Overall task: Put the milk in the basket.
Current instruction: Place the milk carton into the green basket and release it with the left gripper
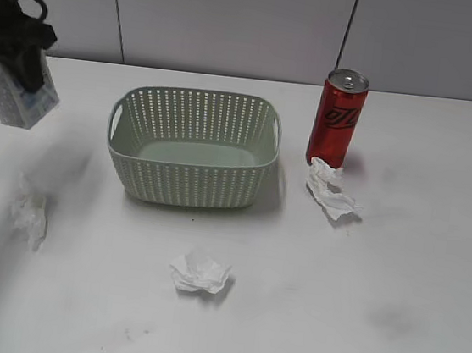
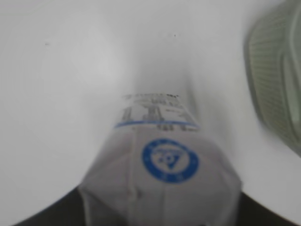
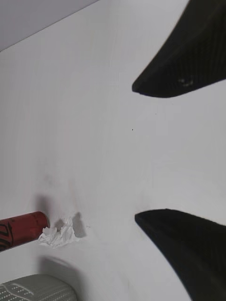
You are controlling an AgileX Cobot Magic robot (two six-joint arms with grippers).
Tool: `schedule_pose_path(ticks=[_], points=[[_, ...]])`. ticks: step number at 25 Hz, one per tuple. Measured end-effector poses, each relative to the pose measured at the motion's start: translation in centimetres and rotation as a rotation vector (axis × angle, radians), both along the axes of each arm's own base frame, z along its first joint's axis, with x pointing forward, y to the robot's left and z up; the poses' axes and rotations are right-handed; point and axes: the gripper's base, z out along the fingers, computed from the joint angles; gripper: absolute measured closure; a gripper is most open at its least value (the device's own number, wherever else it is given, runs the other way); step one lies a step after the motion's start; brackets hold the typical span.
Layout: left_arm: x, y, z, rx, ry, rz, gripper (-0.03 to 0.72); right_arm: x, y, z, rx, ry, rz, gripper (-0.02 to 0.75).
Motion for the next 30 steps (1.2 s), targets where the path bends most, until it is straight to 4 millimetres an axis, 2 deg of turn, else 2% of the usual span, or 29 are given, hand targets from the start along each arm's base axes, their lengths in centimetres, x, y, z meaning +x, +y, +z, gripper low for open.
schedule_pose_path(ticks=[8,12,17,21,26,30], points=[[-1.4,-0.8,7.4,-0.044,-0.142,-0.028,0.356,0.0,0.0,0.0,0.0,0.0,0.0,0.15],[-2.5,-4.0,9.1,-0.065,-0.178,-0.079,0.356,0.0,0.0,0.0,0.0,0.0,0.0,0.15],[-4.4,-9.8,9.2,-0.062,-0.176,-0.23,0.356,0.0,0.0,0.0,0.0,0.0,0.0,0.15],[-6.0,-13.6,8.9,-0.067,-0.171,-0.329,0.356,0.0,0.0,0.0,0.0,0.0,0.0,0.15],[-5.9,-16.6,6.9,-0.067,-0.182,-0.38,0.356,0.0,0.0,0.0,0.0,0.0,0.0,0.15],[-4.7,-17.6,4.3,-0.057,-0.166,-0.374,0.357,0.0,0.0,0.0,0.0,0.0,0.0,0.15]])
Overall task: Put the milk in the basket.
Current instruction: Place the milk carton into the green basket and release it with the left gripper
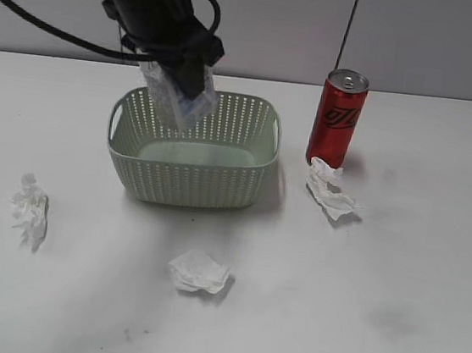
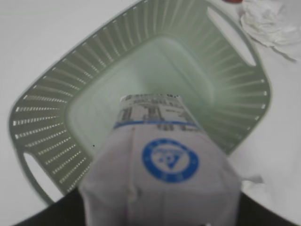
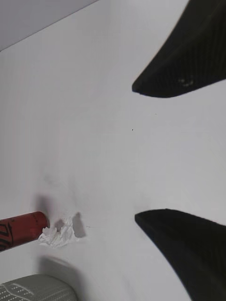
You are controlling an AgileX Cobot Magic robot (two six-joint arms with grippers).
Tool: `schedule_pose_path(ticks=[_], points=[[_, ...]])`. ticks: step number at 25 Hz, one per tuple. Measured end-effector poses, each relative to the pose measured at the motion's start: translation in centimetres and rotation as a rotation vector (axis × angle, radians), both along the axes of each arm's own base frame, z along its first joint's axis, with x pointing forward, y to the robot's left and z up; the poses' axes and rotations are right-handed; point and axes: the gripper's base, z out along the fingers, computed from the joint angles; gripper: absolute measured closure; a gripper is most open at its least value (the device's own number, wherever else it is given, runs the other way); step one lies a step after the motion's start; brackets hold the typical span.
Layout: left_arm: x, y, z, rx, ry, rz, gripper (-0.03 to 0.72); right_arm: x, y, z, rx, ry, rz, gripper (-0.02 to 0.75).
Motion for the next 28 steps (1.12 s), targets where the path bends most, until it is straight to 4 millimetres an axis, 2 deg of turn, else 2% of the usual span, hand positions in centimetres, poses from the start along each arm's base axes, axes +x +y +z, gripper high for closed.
schedule_pose_path(ticks=[12,18,21,24,28], points=[[3.3,-1.5,-9.1,0.076,0.054,0.02,0.358,0.0,0.0,0.0,0.0,0.0,0.0,0.15],[3.8,-1.5,-11.8,0.122,0.068,0.013,0.357,0.0,0.0,0.0,0.0,0.0,0.0,0.15],[3.9,-1.6,-12.0,0.126,0.068,0.012,0.357,0.0,0.0,0.0,0.0,0.0,0.0,0.15],[3.9,-1.6,-12.1,0.126,0.067,0.012,0.295,0.0,0.0,0.0,0.0,0.0,0.0,0.15],[4.0,-1.6,-12.0,0.124,0.064,0.013,0.126,0.0,0.0,0.0,0.0,0.0,0.0,0.15]])
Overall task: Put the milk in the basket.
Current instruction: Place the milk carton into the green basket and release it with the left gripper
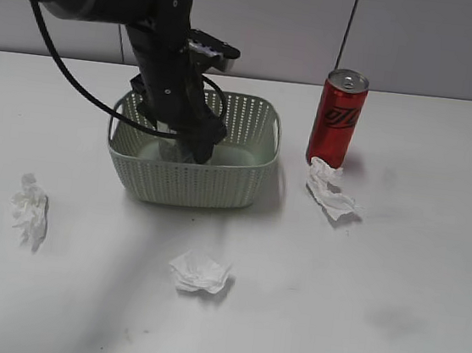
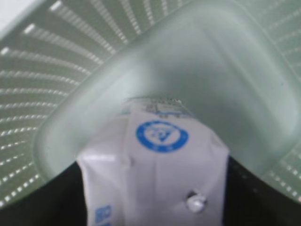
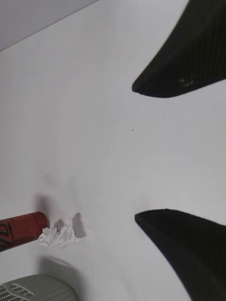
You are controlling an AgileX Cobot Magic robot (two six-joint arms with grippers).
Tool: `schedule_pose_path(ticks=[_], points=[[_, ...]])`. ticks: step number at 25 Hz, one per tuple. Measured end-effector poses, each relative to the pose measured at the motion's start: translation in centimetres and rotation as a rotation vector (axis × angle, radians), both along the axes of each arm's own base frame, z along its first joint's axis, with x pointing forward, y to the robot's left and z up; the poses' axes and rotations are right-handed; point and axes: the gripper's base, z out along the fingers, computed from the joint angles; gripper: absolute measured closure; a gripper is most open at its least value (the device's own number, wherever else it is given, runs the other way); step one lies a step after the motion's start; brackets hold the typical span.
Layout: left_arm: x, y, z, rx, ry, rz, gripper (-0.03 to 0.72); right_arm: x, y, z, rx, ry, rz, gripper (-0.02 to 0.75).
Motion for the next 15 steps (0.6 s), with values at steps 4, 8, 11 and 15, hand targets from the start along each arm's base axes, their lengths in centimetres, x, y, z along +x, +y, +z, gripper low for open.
schedule_pose_path(ticks=[4,8,11,15], points=[[0.0,0.0,0.0,0.003,0.005,-0.001,0.053,0.0,0.0,0.0,0.0,0.0,0.0,0.15],[-0.2,0.1,0.9,-0.002,-0.002,-0.002,0.042,0.0,0.0,0.0,0.0,0.0,0.0,0.15],[-0.4,0.3,3.3,-0.025,-0.045,-0.004,0.041,0.0,0.0,0.0,0.0,0.0,0.0,0.15],[-0.7,0.5,7.3,-0.048,-0.098,-0.006,0.041,0.0,0.0,0.0,0.0,0.0,0.0,0.15]])
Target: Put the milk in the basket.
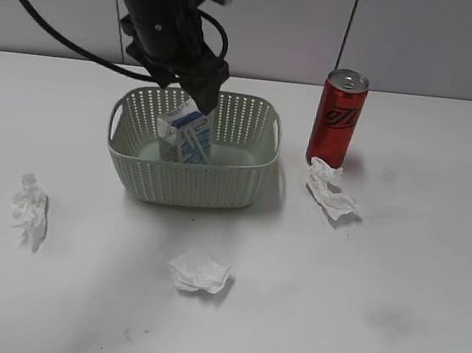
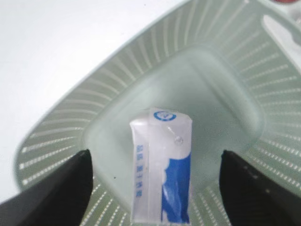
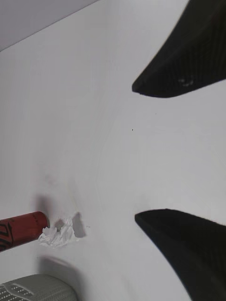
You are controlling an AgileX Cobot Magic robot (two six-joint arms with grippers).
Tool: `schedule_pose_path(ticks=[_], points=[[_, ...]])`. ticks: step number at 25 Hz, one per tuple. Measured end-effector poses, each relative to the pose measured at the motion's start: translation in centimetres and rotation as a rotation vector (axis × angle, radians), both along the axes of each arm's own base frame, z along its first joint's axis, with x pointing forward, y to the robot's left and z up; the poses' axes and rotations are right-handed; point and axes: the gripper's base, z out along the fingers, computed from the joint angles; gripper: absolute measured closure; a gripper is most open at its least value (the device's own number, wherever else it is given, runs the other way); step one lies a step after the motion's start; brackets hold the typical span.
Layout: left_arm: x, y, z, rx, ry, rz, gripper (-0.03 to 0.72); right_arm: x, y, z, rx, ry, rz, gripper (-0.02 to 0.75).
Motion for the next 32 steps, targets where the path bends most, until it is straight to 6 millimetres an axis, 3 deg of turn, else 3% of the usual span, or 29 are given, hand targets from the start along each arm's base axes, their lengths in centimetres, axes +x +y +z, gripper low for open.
schedule_pose_path(ticks=[8,14,23,29,32], points=[[-1.2,1.8,7.2,0.057,-0.073,0.024,0.048,0.0,0.0,0.0,0.0,0.0,0.0,0.15],[-2.0,4.5,10.4,0.024,-0.121,0.086,0.064,0.0,0.0,0.0,0.0,0.0,0.0,0.15],[-4.2,13.3,10.5,0.022,-0.034,0.296,0.081,0.0,0.0,0.0,0.0,0.0,0.0,0.15],[-8.3,19.3,9.5,0.035,0.044,0.458,0.094,0.0,0.0,0.0,0.0,0.0,0.0,0.15],[-11.0,21.1,9.5,0.035,0.052,0.512,0.097,0.0,0.0,0.0,0.0,0.0,0.0,0.15]])
